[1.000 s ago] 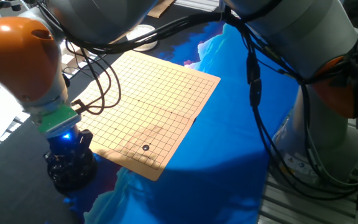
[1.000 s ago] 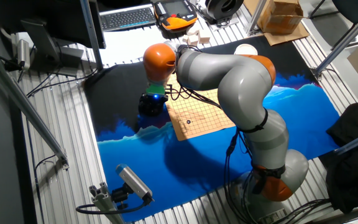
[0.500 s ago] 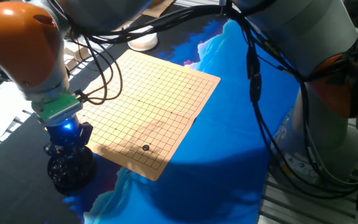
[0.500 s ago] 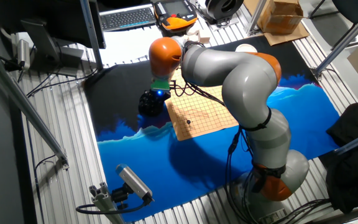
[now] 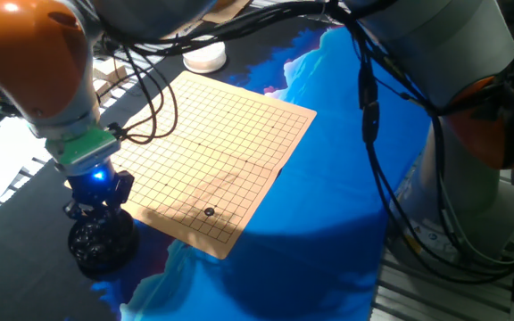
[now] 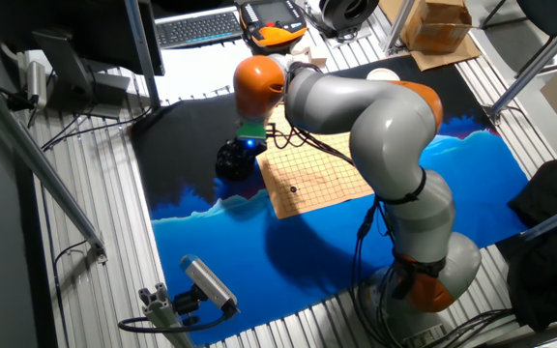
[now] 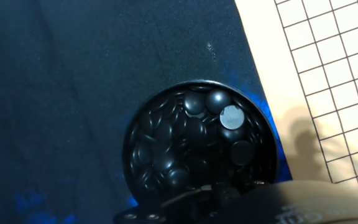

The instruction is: Play the first move as black on the 3-4 point in the upper right corner of the Go board

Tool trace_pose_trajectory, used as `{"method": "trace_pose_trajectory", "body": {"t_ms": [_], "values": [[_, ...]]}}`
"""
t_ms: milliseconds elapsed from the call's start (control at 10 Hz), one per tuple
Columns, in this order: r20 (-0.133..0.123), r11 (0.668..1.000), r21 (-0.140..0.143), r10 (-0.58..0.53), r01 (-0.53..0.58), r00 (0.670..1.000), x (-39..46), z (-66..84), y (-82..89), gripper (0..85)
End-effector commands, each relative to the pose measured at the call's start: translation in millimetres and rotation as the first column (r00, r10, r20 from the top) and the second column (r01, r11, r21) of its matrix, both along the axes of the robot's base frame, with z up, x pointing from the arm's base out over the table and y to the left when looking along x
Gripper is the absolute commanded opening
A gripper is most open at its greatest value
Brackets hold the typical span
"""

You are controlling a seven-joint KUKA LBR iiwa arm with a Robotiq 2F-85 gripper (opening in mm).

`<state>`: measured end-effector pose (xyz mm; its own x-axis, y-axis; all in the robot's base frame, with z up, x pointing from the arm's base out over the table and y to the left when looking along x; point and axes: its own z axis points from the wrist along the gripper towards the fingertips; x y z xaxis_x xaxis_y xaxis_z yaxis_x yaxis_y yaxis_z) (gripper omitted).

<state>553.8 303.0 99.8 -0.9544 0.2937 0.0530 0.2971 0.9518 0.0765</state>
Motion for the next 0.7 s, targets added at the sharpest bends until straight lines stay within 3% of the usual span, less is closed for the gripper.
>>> {"method": "trace_pose_trajectory", "body": {"t_ms": [0,500,600], "values": [[-0.002,1.000,0.006,0.009,-0.009,1.000,-0.2,4.0,-2.4,0.0],[0.014,1.000,0.011,-0.027,0.027,1.000,-0.4,4.9,-3.0,0.0],[0.032,0.998,0.007,-0.056,0.056,0.998,-0.4,4.9,-3.0,0.0]]}}
